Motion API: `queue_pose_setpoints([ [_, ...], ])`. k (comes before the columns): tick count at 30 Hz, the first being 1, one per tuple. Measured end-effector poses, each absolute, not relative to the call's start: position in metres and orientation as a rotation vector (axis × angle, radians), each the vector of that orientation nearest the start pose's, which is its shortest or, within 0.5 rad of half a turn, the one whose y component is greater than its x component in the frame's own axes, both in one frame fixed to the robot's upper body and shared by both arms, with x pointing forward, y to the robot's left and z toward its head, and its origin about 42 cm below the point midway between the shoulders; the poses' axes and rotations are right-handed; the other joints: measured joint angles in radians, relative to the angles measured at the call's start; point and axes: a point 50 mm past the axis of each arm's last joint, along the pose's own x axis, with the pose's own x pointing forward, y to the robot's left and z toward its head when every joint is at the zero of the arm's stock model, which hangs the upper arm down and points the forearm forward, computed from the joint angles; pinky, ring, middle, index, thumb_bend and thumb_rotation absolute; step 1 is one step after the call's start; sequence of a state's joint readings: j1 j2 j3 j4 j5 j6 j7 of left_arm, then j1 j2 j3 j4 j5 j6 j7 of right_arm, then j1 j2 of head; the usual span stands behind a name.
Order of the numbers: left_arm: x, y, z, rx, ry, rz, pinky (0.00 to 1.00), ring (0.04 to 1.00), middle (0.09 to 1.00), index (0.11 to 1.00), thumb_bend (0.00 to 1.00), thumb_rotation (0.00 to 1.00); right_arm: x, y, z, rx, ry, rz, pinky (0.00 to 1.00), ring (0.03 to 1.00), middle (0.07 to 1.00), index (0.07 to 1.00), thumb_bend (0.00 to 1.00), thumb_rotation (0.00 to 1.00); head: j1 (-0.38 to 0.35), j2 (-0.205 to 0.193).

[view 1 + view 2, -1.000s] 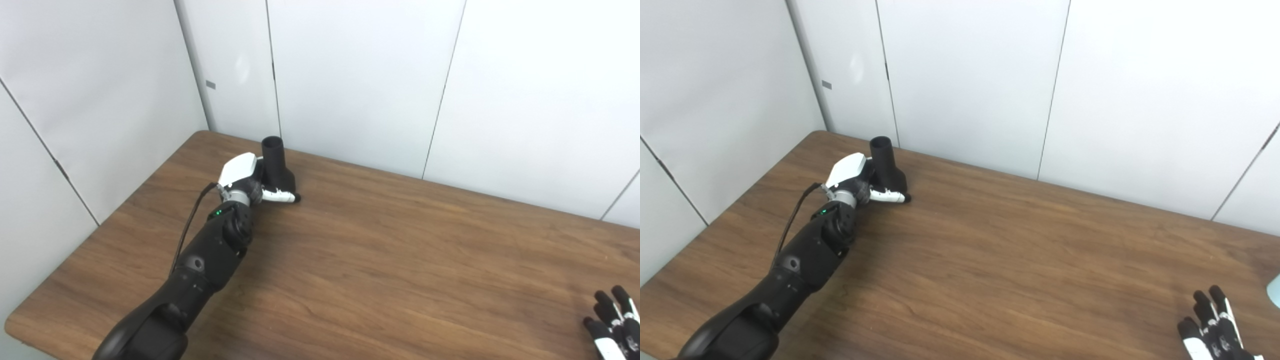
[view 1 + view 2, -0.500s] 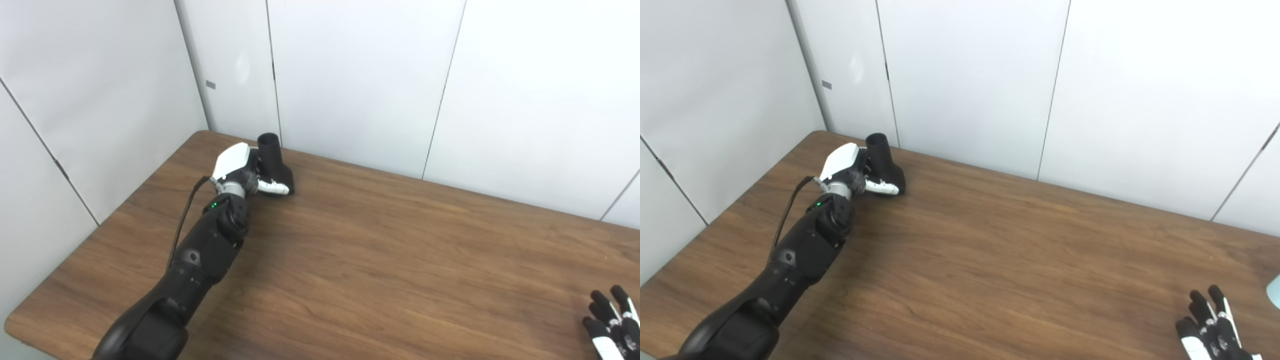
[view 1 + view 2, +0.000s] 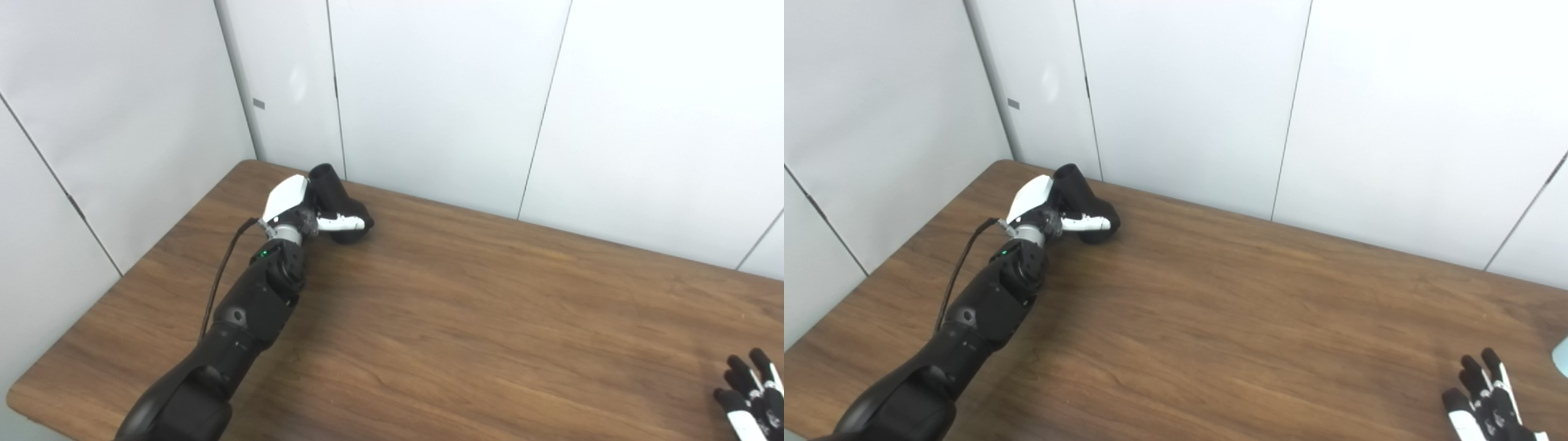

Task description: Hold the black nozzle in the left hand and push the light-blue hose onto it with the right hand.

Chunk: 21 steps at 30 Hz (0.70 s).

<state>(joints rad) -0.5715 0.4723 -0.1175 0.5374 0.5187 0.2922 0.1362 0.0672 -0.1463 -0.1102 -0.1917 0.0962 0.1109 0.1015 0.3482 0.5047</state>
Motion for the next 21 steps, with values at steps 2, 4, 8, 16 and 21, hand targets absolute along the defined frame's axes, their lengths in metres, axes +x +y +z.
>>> queue_pose_setpoints([
  [2, 0.456, 0.369, 0.186, 1.043, 0.172, 0.28, 0.71, 0.629, 0.547, 0.462, 0.52, 0.0, 0.259, -0.282, 0.131, -0.06, -0.027, -0.003, 0.93, 0.978, 0.961, 1.0, 0.52, 0.61, 0.0, 0.002],
  [4, 0.456, 0.368, 0.185, 1.068, 0.168, 0.271, 0.71, 0.636, 0.549, 0.463, 0.52, 0.0, 0.259, -0.282, 0.131, -0.062, -0.027, -0.003, 0.93, 0.974, 0.959, 1.0, 0.53, 0.61, 0.0, 0.002],
  [8, 0.455, 0.365, 0.184, 1.112, 0.159, 0.254, 0.78, 0.668, 0.55, 0.458, 0.51, 0.0, 0.259, -0.282, 0.131, -0.066, -0.026, -0.003, 0.93, 0.978, 0.964, 1.0, 0.53, 0.61, -0.003, 0.006],
  [16, 0.451, 0.346, 0.184, 1.14, 0.108, 0.168, 0.83, 0.727, 0.551, 0.45, 0.51, 0.0, 0.259, -0.282, 0.134, -0.062, -0.03, -0.004, 0.94, 0.974, 0.955, 1.0, 0.54, 0.61, -0.029, 0.015],
  [21, 0.443, 0.335, 0.182, 1.164, 0.079, 0.122, 0.8, 0.703, 0.544, 0.456, 0.52, 0.0, 0.259, -0.279, 0.137, -0.073, -0.033, -0.003, 0.93, 0.971, 0.956, 1.0, 0.53, 0.63, -0.051, 0.02],
])
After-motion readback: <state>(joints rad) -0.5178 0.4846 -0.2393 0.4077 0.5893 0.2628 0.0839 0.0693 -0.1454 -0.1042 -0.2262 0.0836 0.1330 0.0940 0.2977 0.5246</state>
